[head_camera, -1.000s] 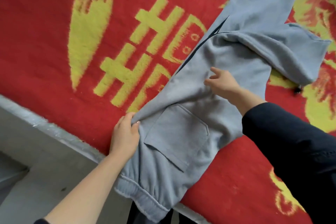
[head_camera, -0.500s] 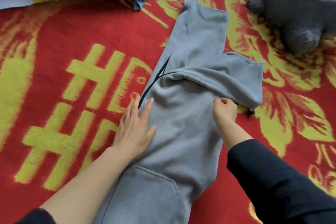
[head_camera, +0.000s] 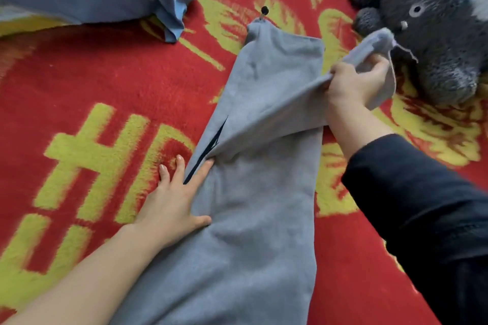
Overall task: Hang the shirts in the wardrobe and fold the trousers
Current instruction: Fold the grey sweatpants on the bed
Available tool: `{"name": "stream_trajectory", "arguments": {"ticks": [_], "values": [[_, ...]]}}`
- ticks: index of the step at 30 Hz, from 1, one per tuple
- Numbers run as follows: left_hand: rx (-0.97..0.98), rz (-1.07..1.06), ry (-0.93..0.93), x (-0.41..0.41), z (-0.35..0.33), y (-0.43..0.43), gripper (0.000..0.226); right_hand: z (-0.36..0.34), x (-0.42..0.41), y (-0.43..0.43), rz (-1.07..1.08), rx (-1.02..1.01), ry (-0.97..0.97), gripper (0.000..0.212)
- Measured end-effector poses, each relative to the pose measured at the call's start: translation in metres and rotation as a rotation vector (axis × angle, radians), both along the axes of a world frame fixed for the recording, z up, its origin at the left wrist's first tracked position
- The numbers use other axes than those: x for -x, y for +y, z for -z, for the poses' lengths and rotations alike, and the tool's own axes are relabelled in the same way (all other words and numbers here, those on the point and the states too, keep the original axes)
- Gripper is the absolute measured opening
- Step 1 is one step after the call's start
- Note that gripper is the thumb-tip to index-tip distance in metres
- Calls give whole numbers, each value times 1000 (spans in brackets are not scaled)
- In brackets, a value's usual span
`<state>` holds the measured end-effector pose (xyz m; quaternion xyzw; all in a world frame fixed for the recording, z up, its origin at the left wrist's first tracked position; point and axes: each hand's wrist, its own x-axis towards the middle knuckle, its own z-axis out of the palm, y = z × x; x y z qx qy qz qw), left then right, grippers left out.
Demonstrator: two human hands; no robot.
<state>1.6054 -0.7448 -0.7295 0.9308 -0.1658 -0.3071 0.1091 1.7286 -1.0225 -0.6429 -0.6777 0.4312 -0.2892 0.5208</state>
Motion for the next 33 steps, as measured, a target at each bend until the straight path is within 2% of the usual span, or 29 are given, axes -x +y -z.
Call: {"name": "stream_trajectory", "arguments": {"ticks": [2, 3, 5, 8, 10, 12, 16, 22, 27, 30, 33], "values": [[15, -25, 19, -1, 1, -1, 112, -4, -43, 13, -272, -130, -9, 47], [18, -37, 29, -2, 1, -2, 114, -3, -59, 21, -423, -214, 21, 51], [23, -62, 53, -3, 2, -4, 116, 9, -72, 38, -655, -198, 255, 65], [17, -73, 78, -4, 1, -8, 115, 50, -48, 53, -822, 58, 565, 66], [3, -67, 80, -4, 1, -9, 115, 74, -11, 59, -951, 306, 670, 59], [-11, -59, 74, -4, 1, -10, 115, 86, 22, 62, -1020, 471, 718, 61], [-23, -53, 55, -5, 2, -9, 117, 86, 73, 59, -1036, 590, 766, 59], [24, -62, 45, -2, 4, -5, 118, 83, 185, 53, -1102, 717, 954, 64], [161, -46, 31, 13, 9, 18, 115, 85, 294, 80, -1012, 553, 974, 72], [189, -85, 38, 52, 2, 35, 104, 87, 348, 108, -928, 469, 892, 78], [212, -122, 55, 102, -3, 55, 97, 86, 382, 135, -793, 346, 771, 72]]}}
